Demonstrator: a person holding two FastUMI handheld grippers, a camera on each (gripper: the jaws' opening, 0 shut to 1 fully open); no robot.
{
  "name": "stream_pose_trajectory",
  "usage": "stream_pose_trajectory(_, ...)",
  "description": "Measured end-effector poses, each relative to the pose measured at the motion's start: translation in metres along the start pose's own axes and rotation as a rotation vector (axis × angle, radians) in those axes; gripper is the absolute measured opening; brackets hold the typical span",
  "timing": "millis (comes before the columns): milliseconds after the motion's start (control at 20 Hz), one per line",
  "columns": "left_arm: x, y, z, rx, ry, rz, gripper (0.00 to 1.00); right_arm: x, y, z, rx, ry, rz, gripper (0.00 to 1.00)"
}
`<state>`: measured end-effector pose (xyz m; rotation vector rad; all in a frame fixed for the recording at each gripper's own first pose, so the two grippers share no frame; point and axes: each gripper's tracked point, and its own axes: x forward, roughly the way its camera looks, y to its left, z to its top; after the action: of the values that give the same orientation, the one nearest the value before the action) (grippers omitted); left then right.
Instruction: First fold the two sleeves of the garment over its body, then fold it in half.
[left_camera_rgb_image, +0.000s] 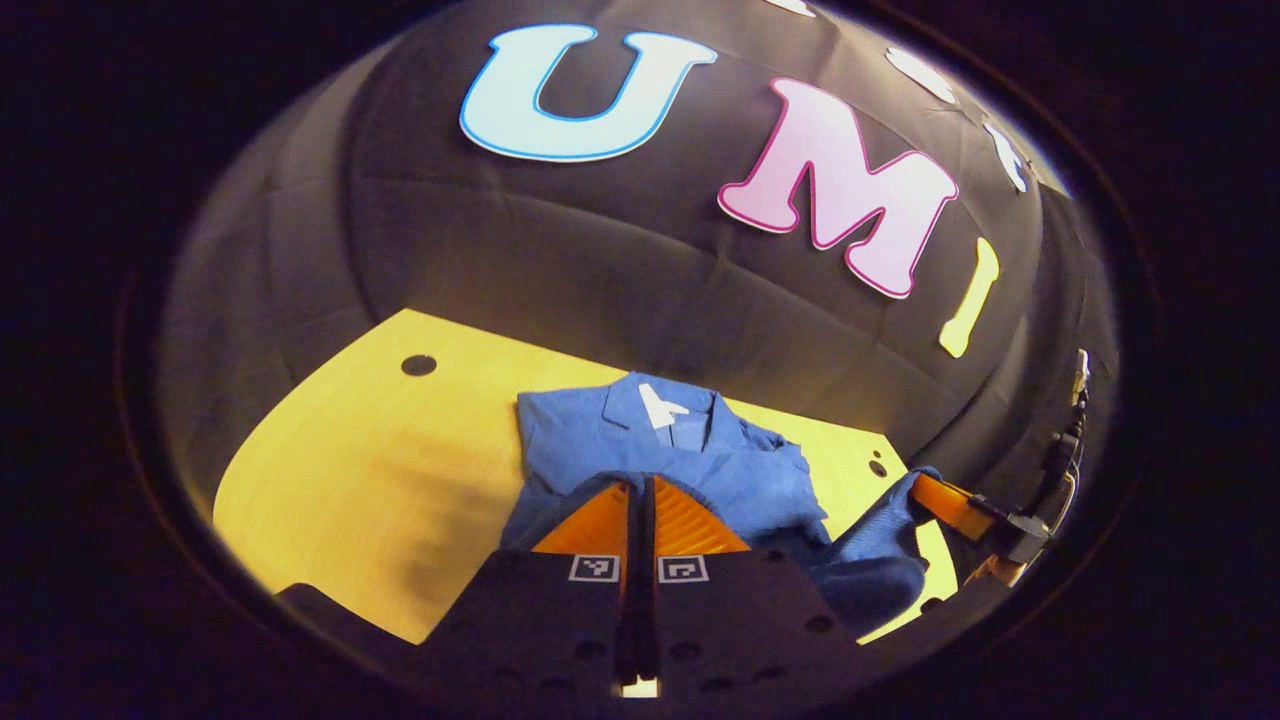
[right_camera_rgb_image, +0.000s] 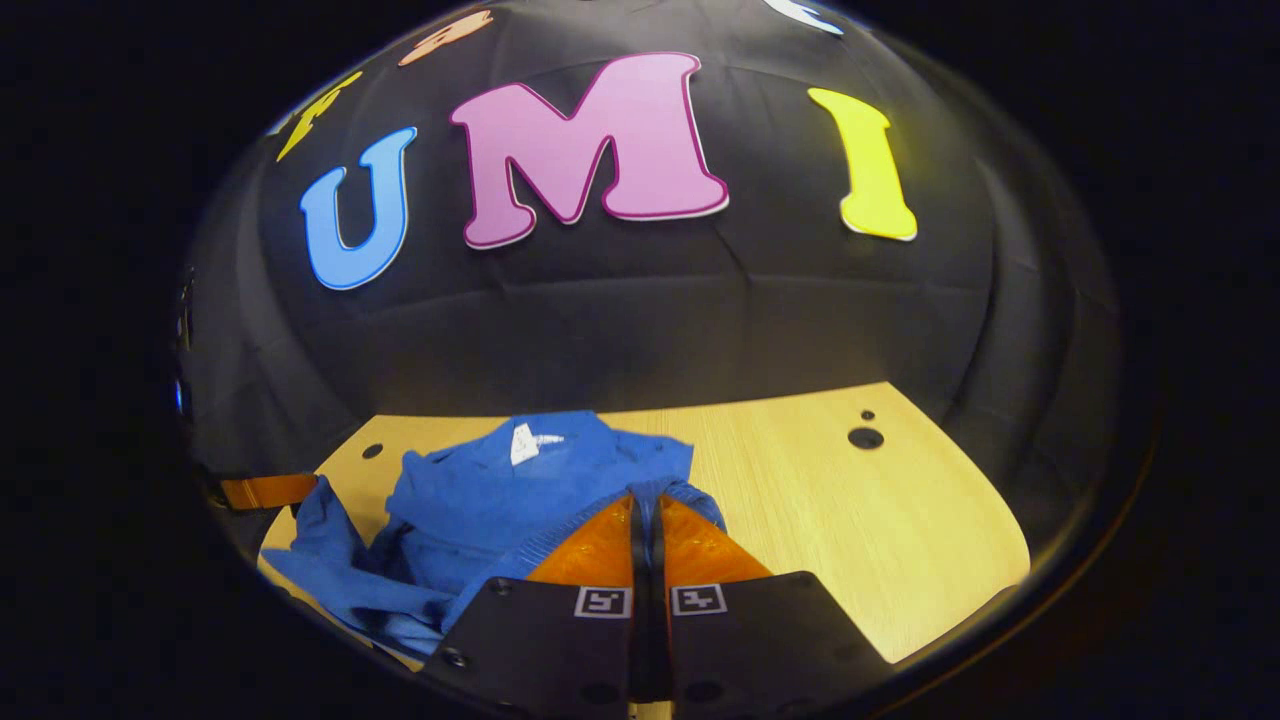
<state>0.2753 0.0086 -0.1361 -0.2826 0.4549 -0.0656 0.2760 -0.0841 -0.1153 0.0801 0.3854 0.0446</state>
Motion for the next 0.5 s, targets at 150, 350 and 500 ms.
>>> stream_pose_trajectory(150, 0.049, 0.017, 0.055, 0.065, -0.165, 0.039, 0.0, 0.052, 0.001, 0.038, -0.008, -0.083, -0.004, 0.0)
stream_pose_trajectory(350, 0.124, 0.051, 0.095, 0.157, -0.291, 0.117, 0.0, 0.123, -0.002, 0.077, -0.049, -0.191, -0.034, 0.0)
stream_pose_trajectory(500, 0.175, 0.06, 0.095, 0.213, -0.334, 0.083, 0.02, 0.172, -0.004, 0.079, -0.087, -0.255, -0.071, 0.05)
